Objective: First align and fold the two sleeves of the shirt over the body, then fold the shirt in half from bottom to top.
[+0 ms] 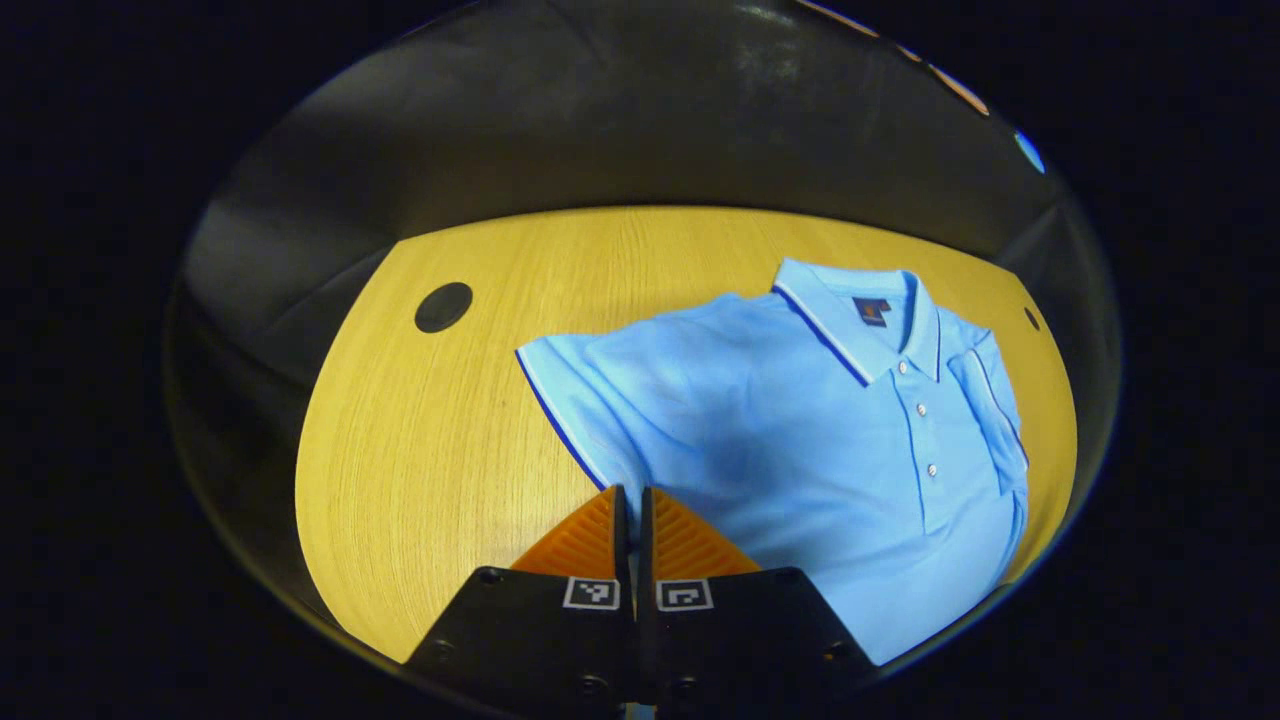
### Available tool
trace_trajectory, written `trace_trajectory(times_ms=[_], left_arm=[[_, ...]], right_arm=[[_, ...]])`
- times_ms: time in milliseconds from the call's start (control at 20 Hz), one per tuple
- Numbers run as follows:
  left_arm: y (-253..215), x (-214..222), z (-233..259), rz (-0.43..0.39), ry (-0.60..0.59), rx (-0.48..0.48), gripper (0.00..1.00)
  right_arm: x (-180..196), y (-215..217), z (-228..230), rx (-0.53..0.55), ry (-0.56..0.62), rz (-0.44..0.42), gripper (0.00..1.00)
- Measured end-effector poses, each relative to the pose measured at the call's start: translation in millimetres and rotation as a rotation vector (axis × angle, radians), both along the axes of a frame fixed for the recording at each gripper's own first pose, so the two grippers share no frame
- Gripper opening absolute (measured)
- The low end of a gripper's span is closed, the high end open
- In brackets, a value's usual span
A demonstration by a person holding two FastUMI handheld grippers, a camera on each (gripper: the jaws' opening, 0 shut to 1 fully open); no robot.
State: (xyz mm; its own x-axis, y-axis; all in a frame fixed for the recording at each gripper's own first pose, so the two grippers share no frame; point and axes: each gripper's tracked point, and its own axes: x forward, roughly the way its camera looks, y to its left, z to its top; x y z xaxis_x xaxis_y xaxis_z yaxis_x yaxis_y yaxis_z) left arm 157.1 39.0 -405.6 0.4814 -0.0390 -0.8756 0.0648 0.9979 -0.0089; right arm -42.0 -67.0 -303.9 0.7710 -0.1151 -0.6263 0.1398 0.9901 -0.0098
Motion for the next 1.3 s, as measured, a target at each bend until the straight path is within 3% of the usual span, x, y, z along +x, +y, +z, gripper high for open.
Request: trace_trajectory(times_ms=[50,100,350,500,550,750,850,1000,1300], left_arm=[[-4,3,9,-0.012,-0.029,0.005,0.00],[-13,8,17,-0.039,-0.045,0.007,0.00],[-80,9,42,-0.161,-0.091,0.025,0.00],[-117,-4,30,-0.258,-0.064,0.087,0.00],[-130,-10,21,-0.284,-0.045,0.097,0.00],[-144,-29,-4,-0.246,-0.009,0.128,0.00],[-151,-35,0,-0.205,-0.020,0.066,0.16],[-141,-46,22,-0.148,-0.081,0.054,1.00],[-105,-103,95,-0.047,-0.251,0.027,0.96]], right_arm=[[-2,-4,1,-0.004,0.003,0.003,0.94],[-4,-8,0,-0.003,0.007,0.003,0.98],[-11,-24,0,0.023,0.019,-0.010,0.94],[-14,-38,0,0.021,0.023,-0.005,0.98],[-15,-42,-1,0.026,0.025,-0.007,0.94],[-14,-55,-4,0.065,0.031,0.005,0.98],[-7,-56,-5,0.080,0.025,0.045,0.94],[3,-53,-11,0.107,0.026,0.119,0.98],[5,-33,-13,0.174,0.035,0.236,0.98]])
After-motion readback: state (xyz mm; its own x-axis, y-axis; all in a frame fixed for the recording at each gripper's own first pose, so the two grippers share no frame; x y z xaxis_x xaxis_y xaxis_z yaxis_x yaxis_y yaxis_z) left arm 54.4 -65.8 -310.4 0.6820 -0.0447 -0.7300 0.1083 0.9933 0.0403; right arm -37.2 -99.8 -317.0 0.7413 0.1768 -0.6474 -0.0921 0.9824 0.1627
